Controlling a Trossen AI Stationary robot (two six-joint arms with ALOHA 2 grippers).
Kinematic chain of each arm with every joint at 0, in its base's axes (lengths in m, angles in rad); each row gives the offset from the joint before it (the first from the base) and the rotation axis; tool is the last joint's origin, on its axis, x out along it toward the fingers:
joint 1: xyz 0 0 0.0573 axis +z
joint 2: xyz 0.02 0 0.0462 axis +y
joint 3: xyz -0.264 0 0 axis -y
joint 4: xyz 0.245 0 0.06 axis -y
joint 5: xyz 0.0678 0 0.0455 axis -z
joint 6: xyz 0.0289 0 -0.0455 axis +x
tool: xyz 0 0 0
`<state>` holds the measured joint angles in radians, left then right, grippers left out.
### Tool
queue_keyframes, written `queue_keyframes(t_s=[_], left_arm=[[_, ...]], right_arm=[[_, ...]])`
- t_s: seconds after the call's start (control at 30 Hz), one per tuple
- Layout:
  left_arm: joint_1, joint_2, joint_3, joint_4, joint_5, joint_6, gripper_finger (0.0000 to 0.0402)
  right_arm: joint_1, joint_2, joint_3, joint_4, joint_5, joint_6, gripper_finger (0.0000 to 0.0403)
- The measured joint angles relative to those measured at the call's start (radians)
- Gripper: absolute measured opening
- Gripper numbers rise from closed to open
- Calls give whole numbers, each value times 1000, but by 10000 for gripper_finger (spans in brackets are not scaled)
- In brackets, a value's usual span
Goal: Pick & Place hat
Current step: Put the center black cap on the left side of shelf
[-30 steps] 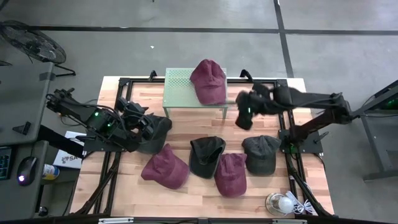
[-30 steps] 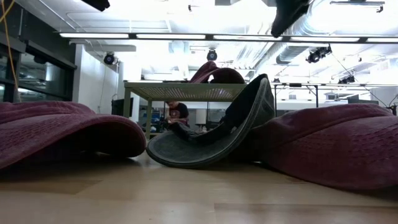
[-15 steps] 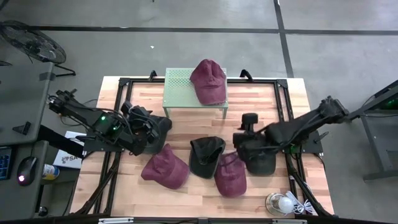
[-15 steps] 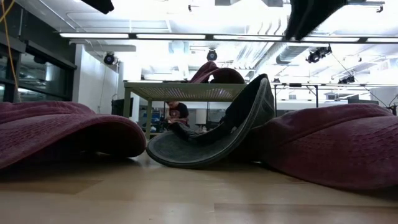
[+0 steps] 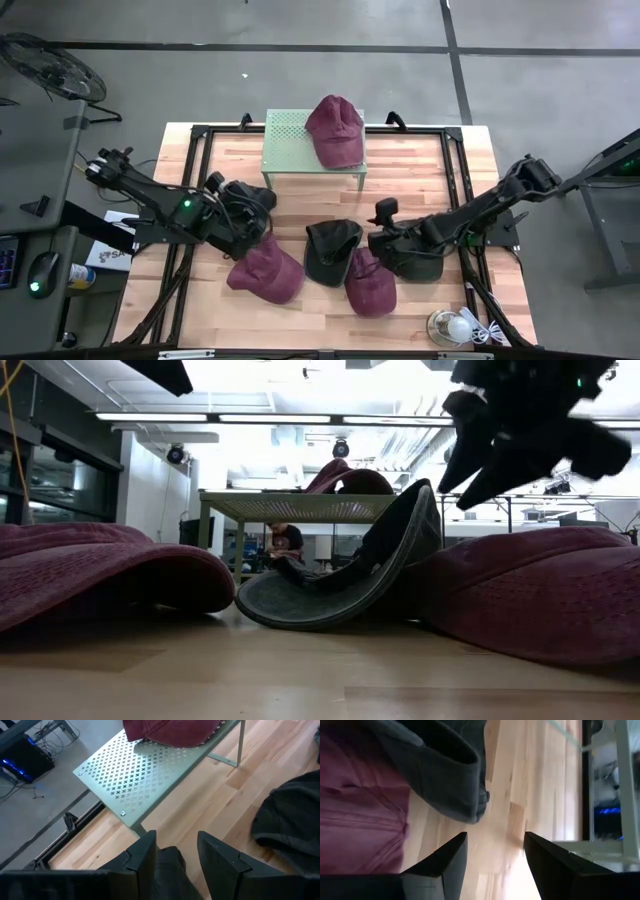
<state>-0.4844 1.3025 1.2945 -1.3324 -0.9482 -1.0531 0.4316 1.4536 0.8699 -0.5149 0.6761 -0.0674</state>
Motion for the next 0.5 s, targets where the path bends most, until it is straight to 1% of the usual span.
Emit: queue_keyframes(t_s=[0.1, 0.23, 0.37, 0.5], left_arm=[[0, 38, 0, 10, 1, -2, 140], [0, 79, 0, 42, 0, -6, 140], [0, 120, 0, 72, 2, -16, 140], [0, 156, 0, 86, 6, -57, 140]], right_arm=[[0, 0, -81, 130, 18, -107, 188], [-6, 0, -179, 347, 14, -222, 190], [-41, 0, -233, 474, 11, -280, 190], [-87, 0, -248, 537, -85, -301, 190]])
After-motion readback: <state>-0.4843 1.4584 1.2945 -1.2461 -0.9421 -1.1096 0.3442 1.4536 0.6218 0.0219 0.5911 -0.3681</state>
